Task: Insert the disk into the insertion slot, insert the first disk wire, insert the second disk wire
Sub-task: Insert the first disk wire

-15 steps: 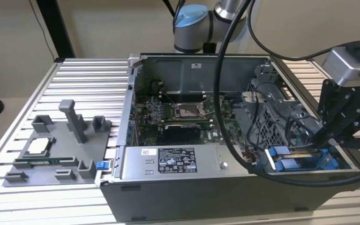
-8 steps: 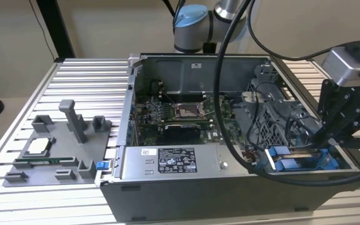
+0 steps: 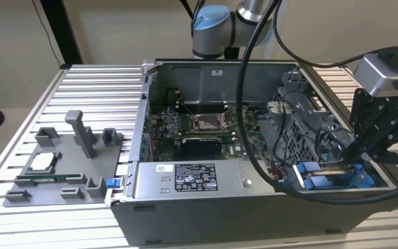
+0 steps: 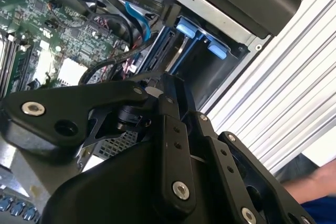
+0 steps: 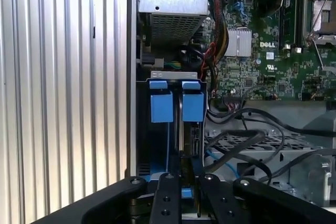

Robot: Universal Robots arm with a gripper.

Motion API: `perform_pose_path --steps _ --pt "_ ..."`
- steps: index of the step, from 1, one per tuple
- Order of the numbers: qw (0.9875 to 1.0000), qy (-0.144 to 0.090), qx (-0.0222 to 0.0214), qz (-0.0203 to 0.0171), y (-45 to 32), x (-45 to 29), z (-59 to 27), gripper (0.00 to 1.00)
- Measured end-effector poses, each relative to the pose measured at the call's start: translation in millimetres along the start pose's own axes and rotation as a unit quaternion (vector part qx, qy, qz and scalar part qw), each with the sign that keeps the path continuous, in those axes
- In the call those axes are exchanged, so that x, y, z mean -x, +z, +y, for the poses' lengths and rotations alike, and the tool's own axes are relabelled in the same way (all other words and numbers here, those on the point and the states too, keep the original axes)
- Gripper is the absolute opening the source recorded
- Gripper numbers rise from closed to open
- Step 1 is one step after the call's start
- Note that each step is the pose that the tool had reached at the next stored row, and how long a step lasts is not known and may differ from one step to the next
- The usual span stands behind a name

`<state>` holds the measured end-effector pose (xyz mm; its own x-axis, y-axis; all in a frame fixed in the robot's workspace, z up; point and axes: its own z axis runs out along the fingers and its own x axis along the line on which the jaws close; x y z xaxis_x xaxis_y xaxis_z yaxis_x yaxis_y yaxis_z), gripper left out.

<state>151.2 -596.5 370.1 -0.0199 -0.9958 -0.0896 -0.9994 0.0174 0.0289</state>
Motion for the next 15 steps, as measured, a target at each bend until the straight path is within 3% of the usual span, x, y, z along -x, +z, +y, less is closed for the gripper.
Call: perform_pose_path --steps 10,15 --pt "1.0 0.0 -0.0002 0.0 4.1 12.8 -7.3 0.0" --pt "1.0 0.0 -0.0002 -0.0001 8.8 15.2 -8.5 0.0"
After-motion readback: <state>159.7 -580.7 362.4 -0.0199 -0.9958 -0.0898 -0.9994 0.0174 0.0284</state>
